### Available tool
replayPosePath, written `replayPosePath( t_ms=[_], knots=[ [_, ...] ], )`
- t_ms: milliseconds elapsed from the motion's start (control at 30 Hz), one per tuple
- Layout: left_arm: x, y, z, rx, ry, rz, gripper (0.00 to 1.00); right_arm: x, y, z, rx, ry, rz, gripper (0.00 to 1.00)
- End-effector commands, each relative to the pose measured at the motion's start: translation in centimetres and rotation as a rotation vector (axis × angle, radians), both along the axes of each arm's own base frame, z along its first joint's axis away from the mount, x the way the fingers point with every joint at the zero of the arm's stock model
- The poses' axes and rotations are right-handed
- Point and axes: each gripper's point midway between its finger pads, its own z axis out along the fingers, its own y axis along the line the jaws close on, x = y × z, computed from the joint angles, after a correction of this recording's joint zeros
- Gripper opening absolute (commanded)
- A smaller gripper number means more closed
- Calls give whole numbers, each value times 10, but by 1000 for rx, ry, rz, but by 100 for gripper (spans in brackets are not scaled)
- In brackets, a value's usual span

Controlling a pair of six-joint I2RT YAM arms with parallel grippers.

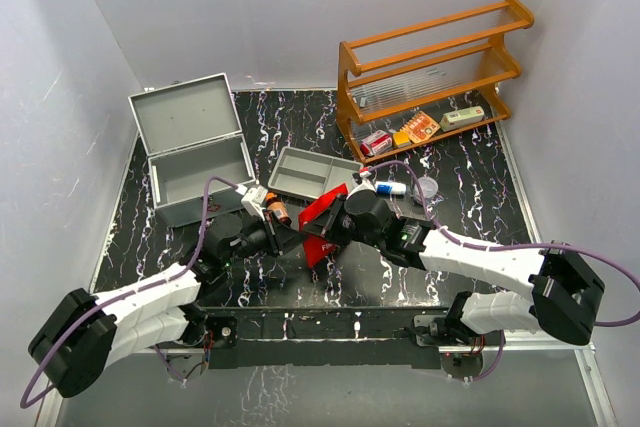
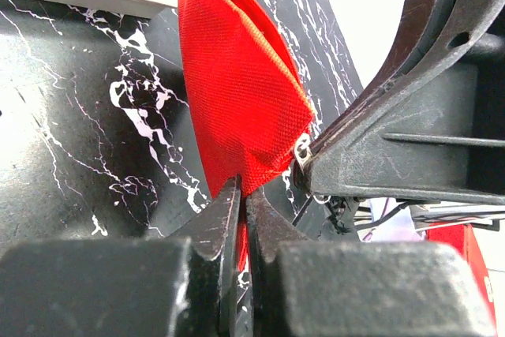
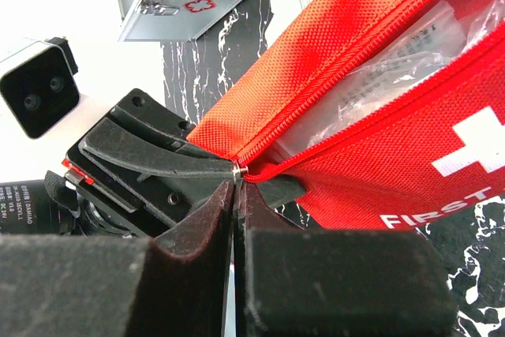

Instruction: Organize the medicine kit

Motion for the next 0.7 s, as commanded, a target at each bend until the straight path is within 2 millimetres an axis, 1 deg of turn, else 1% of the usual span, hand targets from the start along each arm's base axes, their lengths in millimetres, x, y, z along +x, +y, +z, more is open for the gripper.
replayPosePath(
  t_ms=[0,67,233,333,500,667],
  knots=[
    [4,8,0,45,-76,23,0,13,0,26,31,-87,-38,0],
    [2,10,-1,55,-83,13,0,16,-5,23,13,-107,-54,0],
    [-6,9,1,46,-102,-25,0,25,-16,26,-32,-181,-64,0],
    [-10,7,2,53,-106,-54,0,29,-19,25,-80,-237,-27,0],
    [-12,6,4,54,-118,-73,0,27,-22,26,-141,-334,70,0],
    [-14,4,9,43,-132,-95,0,26,-26,16,-244,-429,163,0]
  ],
)
